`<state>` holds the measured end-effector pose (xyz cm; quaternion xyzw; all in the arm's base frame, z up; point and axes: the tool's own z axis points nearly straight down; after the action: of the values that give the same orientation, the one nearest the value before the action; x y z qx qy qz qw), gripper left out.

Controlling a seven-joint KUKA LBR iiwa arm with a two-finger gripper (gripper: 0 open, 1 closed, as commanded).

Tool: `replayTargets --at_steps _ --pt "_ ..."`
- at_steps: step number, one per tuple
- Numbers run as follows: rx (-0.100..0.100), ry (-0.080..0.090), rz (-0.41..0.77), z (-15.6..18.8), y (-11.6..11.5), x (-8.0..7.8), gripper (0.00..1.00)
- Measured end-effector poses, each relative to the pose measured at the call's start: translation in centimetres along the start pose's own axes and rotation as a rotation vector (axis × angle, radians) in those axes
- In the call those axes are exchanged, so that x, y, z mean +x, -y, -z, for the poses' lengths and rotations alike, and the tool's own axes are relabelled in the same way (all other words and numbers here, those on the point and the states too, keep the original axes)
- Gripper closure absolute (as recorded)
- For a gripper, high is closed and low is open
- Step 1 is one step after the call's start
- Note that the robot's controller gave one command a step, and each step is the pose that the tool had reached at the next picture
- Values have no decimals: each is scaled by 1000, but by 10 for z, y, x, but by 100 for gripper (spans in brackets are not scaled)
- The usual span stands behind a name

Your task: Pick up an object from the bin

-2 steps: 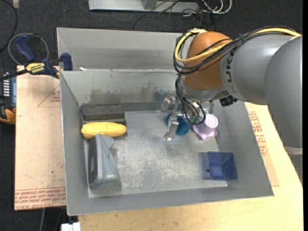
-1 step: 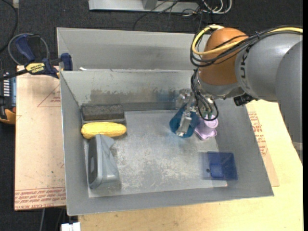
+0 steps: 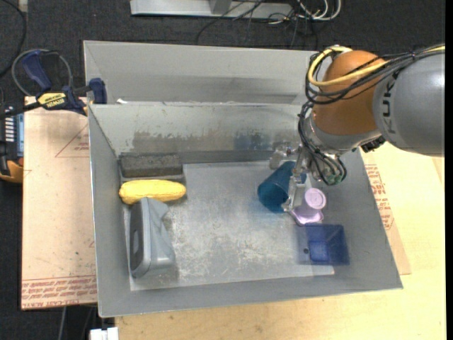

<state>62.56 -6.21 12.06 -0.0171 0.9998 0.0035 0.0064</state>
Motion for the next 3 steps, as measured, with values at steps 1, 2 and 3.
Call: replayTargets --at_steps 1,2,3 --pt "3 9 -295 -20 -8 -15 0" --pt "-5 18 -70 -41 1 -9 100" --pt "-5 18 -70 -40 1 -9 100"
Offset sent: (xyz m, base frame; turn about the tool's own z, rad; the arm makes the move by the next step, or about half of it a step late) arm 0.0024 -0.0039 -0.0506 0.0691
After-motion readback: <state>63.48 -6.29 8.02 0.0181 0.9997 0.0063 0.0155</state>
